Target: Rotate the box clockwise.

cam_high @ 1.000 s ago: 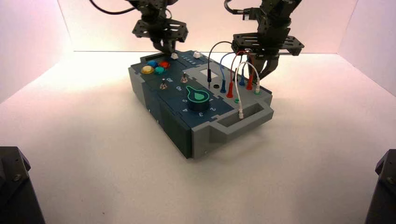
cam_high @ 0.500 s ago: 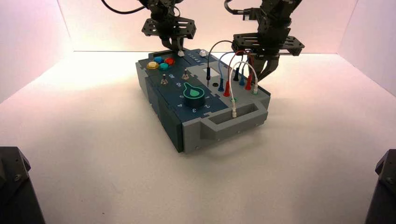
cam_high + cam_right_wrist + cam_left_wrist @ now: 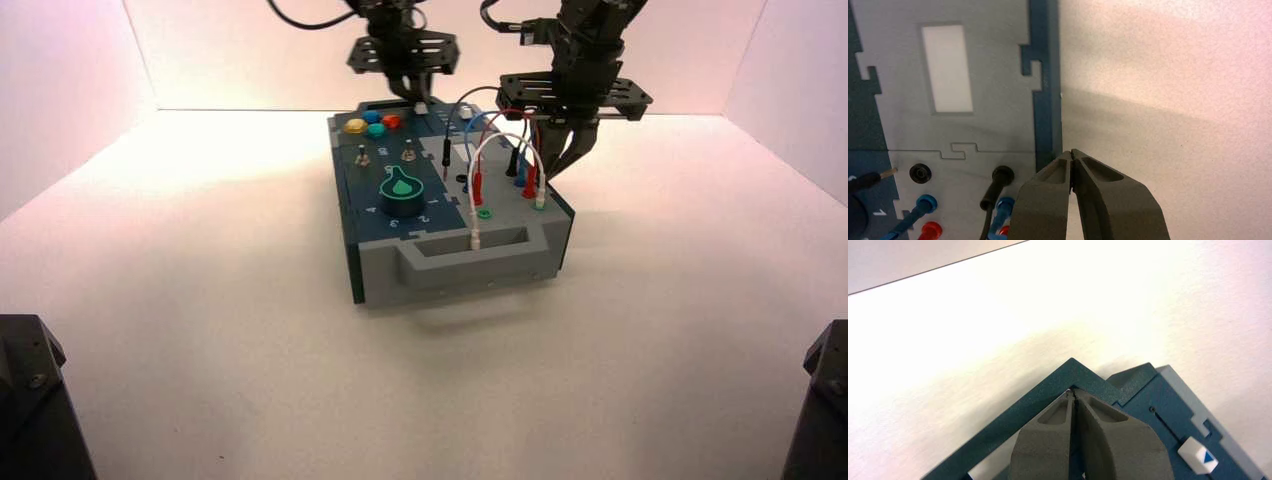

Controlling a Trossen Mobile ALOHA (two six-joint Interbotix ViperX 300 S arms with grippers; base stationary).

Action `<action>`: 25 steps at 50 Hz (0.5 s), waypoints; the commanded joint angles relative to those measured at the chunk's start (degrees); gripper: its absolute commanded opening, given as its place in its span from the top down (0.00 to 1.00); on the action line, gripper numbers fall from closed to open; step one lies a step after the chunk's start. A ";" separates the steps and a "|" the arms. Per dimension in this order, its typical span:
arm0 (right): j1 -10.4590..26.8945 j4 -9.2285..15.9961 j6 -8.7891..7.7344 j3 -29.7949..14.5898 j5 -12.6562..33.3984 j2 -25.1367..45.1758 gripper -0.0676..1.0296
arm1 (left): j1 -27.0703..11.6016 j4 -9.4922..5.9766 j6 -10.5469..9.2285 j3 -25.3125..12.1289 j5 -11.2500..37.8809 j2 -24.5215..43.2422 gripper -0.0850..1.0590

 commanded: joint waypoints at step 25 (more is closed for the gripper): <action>-0.09 0.00 -0.18 -0.26 -0.79 -1.05 0.96 | -2.20 -0.97 1.58 -5.63 2.20 -0.62 0.95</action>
